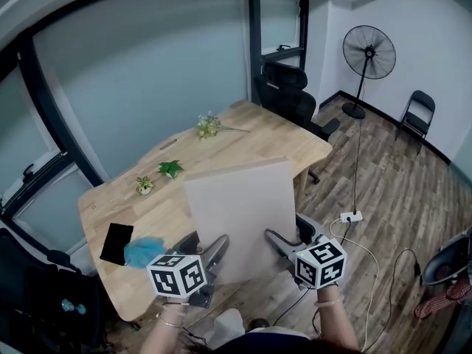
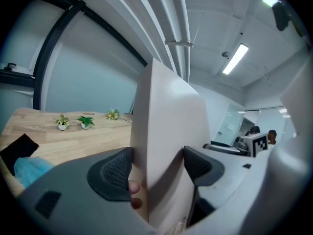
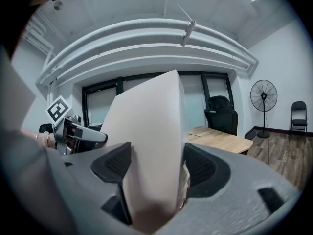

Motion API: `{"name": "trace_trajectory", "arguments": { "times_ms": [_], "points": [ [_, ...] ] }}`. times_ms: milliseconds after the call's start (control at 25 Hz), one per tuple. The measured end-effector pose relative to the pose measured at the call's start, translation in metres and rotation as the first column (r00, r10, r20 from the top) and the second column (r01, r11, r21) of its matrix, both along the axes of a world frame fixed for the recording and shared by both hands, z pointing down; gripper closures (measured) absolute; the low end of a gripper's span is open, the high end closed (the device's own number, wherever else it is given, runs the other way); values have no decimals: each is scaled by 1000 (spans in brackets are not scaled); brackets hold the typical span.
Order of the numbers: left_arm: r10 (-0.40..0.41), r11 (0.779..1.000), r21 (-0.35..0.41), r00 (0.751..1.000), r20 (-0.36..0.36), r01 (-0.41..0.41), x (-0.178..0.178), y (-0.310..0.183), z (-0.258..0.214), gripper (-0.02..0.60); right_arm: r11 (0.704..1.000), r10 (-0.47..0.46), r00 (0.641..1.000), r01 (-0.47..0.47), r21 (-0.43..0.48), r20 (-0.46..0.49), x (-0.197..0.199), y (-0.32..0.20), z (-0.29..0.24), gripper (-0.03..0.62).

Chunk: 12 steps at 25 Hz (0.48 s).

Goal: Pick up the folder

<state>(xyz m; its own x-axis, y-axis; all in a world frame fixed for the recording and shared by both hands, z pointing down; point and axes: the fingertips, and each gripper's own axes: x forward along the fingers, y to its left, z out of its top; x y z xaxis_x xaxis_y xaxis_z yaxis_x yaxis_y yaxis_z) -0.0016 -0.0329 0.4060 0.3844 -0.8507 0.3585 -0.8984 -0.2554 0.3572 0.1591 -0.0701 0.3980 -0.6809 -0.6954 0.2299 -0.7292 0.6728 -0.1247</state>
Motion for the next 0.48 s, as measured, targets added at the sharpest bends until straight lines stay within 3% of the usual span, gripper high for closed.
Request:
{"name": "trace_trajectory", "arguments": {
  "times_ms": [480],
  "points": [
    [-26,1000,0,1000,17,26,28,8,-2,252,1000,-26,1000,26,3,1,27,4,0,247]
  ]
}}
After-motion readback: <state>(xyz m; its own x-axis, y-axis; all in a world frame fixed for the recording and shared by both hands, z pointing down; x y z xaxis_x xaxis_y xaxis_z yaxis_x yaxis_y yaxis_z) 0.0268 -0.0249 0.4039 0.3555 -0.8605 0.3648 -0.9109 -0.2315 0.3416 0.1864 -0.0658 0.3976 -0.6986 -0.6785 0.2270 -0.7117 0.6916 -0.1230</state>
